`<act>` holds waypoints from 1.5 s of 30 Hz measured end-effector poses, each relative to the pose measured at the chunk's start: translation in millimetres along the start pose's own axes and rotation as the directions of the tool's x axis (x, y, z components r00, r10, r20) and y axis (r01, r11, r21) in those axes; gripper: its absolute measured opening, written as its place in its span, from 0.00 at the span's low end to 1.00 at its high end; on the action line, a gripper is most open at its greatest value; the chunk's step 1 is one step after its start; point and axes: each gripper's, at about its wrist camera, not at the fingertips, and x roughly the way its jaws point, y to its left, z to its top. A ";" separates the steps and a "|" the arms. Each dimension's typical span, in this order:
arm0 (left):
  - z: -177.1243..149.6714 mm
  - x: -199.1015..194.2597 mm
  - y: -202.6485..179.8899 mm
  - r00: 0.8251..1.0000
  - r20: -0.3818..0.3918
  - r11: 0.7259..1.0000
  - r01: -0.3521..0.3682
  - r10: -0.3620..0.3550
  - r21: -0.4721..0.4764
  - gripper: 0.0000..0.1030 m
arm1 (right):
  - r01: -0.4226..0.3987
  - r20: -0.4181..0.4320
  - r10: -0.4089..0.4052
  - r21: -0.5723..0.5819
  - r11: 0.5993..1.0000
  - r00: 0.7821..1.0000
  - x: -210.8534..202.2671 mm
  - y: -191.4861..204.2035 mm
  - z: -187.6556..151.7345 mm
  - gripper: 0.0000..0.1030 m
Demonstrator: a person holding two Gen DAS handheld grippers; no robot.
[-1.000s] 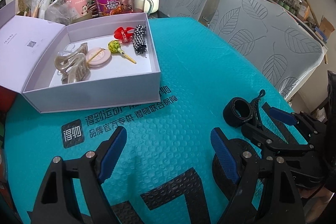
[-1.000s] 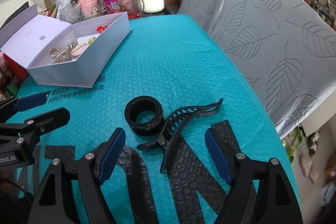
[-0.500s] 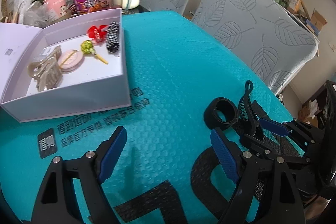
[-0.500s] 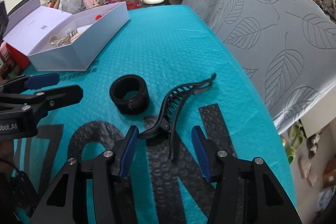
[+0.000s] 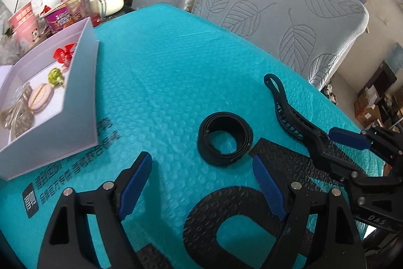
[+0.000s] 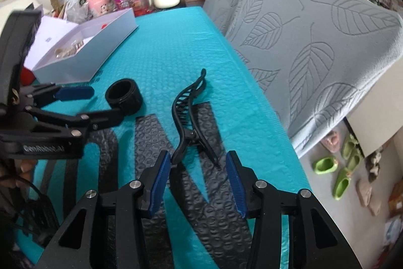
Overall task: Organize rigid objects
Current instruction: 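Lower both tools toward the black rubber ring and black claw clip, then close the left tool on the black ring while the right tool grasps the claw clip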
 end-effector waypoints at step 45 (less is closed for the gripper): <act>-61.4 -60.1 33.7 0.990 0.114 0.993 -0.074 0.084 -0.091 0.40 | -0.079 0.030 0.082 -0.099 0.992 0.996 -5.0 58.2 -8.4 0.18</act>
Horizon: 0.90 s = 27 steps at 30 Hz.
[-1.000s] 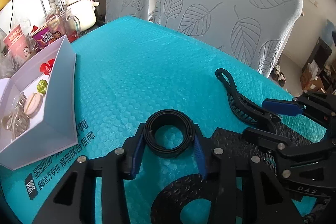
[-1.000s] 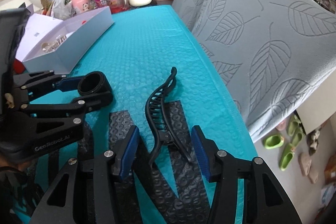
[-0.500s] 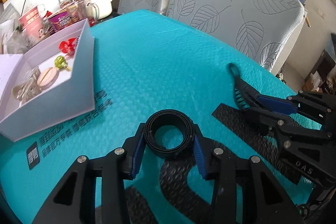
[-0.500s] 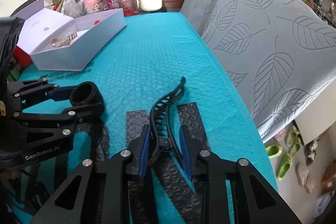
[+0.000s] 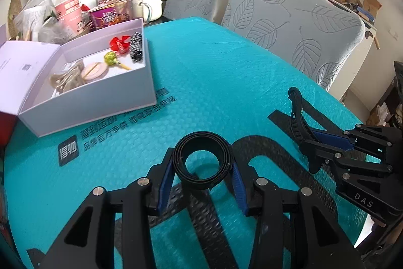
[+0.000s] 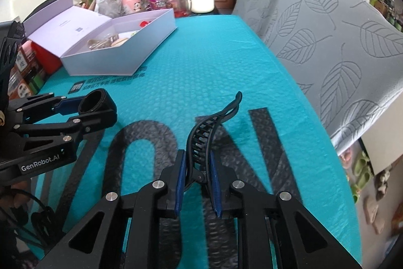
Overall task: Organize rigid objects
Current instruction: 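Lift the ring and claw clip in both tools and carry them over the box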
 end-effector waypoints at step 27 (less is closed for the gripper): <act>-43.1 -51.3 79.9 0.994 0.022 0.978 -0.106 0.112 -0.182 0.40 | -0.103 -0.028 0.101 -0.111 0.988 0.994 10.9 90.1 11.6 0.18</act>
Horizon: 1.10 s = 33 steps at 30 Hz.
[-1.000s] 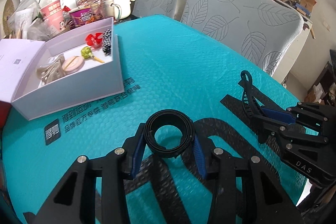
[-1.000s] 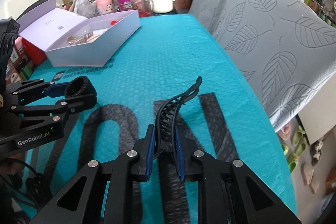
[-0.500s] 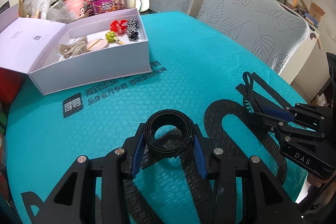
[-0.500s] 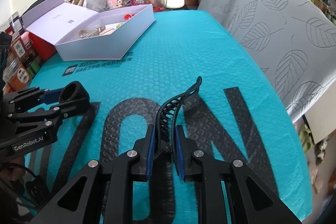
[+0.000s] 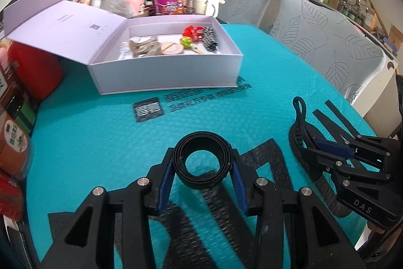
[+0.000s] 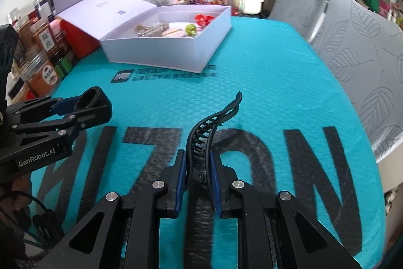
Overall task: Organize rigid objects
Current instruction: 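Lift the ring and claw clip in both tools and carry them over the box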
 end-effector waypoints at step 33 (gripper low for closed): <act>-7.0 -58.0 105.2 0.981 0.054 0.964 -0.171 0.186 -0.204 0.40 | -0.214 -0.039 0.211 -0.251 0.944 0.977 17.0 120.3 33.9 0.18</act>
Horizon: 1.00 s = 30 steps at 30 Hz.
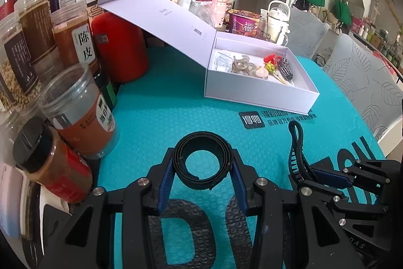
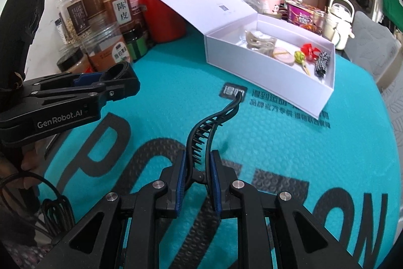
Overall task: Organize rigid objects
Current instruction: 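Lift the ring and claw clip in both tools and carry them over the box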
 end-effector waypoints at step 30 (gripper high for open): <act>112.1 6.5 -46.9 0.984 0.143 0.987 0.092 -0.110 0.129 0.40 | 0.053 0.154 -0.048 -0.032 0.998 0.987 -37.0 -54.7 93.4 0.18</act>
